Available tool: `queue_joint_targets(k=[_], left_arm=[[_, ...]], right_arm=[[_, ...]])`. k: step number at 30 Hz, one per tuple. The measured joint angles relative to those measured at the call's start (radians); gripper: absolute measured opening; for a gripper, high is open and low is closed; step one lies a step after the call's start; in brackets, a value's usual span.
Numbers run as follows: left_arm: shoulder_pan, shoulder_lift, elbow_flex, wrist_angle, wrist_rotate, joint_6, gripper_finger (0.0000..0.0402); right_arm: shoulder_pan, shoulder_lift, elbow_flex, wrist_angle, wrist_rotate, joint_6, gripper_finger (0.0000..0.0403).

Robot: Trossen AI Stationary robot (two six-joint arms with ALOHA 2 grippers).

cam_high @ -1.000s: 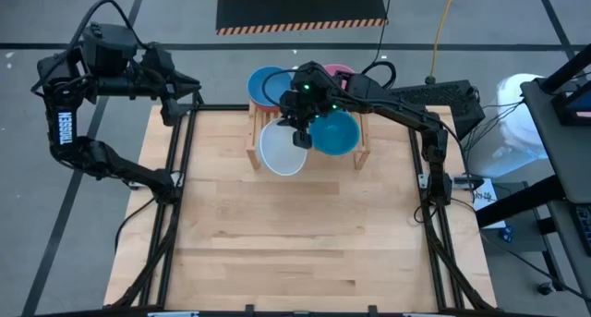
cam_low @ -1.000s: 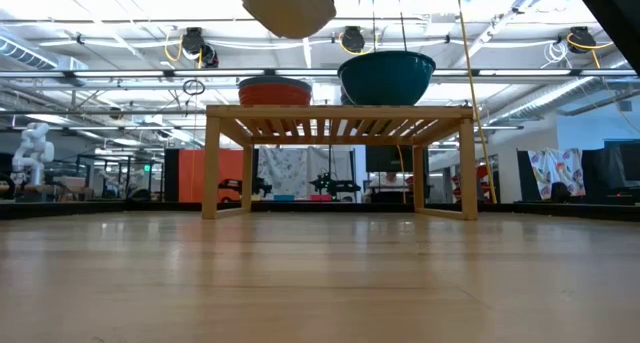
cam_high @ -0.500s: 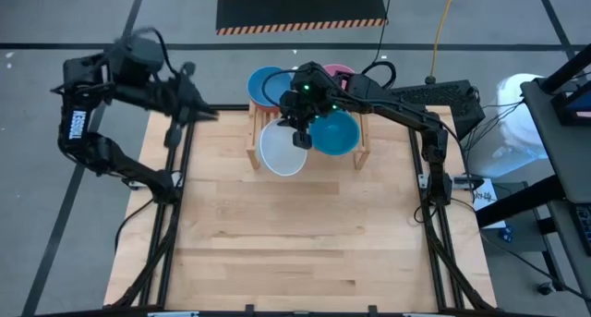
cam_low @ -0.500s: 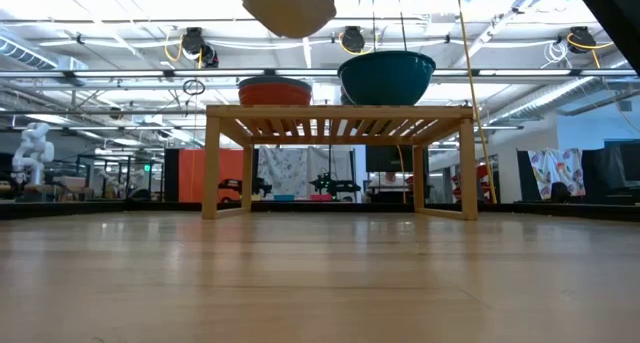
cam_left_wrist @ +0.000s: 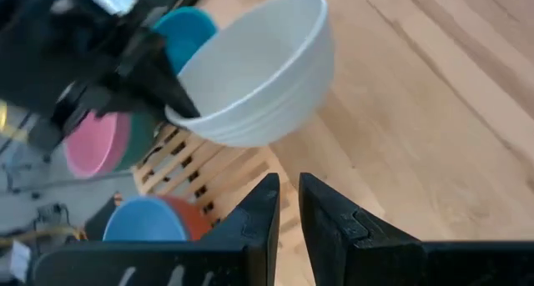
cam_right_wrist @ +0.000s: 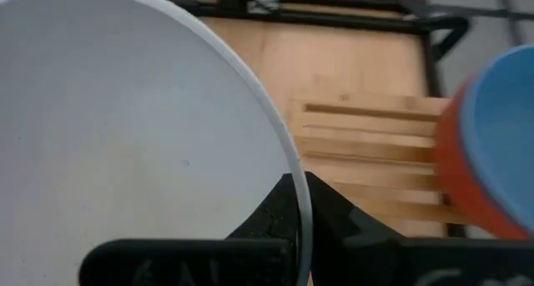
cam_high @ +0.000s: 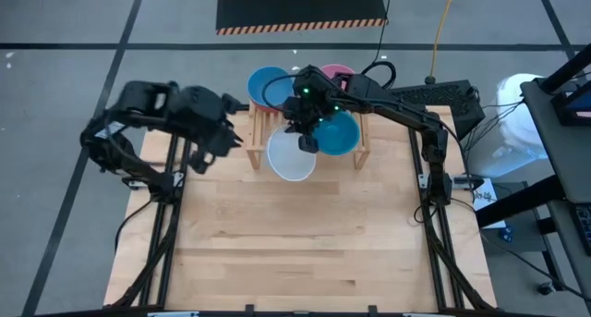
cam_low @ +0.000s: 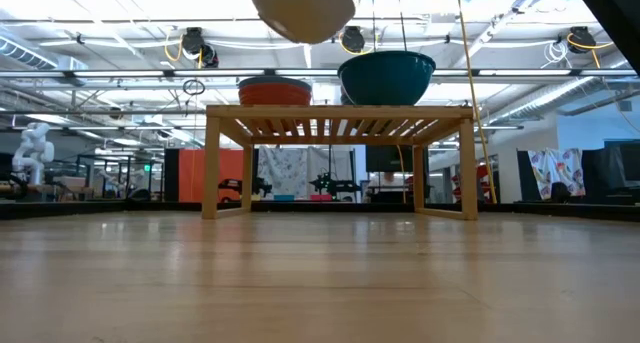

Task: Place and stack bowls onto a shelf
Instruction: Put the white bowl on the shelf

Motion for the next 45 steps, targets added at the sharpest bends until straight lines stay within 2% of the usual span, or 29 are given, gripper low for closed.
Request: queue_joint_targets(k=[3, 10, 15, 21, 27, 32, 40, 45], left_arm=[[-0.026, 0.038, 0.000, 0.000, 0.000, 0.025, 0.0056], [-0.068, 0.120, 0.000, 0.000, -0.002, 0.084, 0.0056], [-0.099, 0.149, 0.000, 0.017, -0.001, 0.122, 0.0056], [-0.122, 0.166, 0.001, 0.099, 0.001, 0.128, 0.0056], [-0.129, 0.210, 0.003, 0.098, 0.132, 0.104, 0.0056], [-0.143, 0.253, 0.002, 0.108, 0.132, 0.144, 0.0056], [-0.177, 0.255, 0.002, 0.183, 0.136, 0.179, 0.0056], [-0.181, 0.272, 0.000, 0.157, 0.132, 0.081, 0.0056]], right_arm=[[0.001, 0.000, 0.000, -0.024, -0.070, 0.000, 0.0000], [0.011, -0.001, 0.000, -0.095, -0.129, -0.063, 0.0000], [0.021, -0.001, -0.017, -0.184, -0.076, -0.079, 0.0000], [0.026, 0.000, -0.076, -0.274, -0.105, -0.082, 0.0000], [0.046, 0.002, -0.121, -0.280, -0.131, -0.126, 0.0000], [0.068, -0.001, -0.121, -0.285, -0.155, -0.164, 0.0000], [0.106, -0.001, -0.120, -0.344, -0.158, -0.264, 0.0000], [0.114, -0.001, -0.120, -0.351, -0.155, -0.285, 0.0000]])
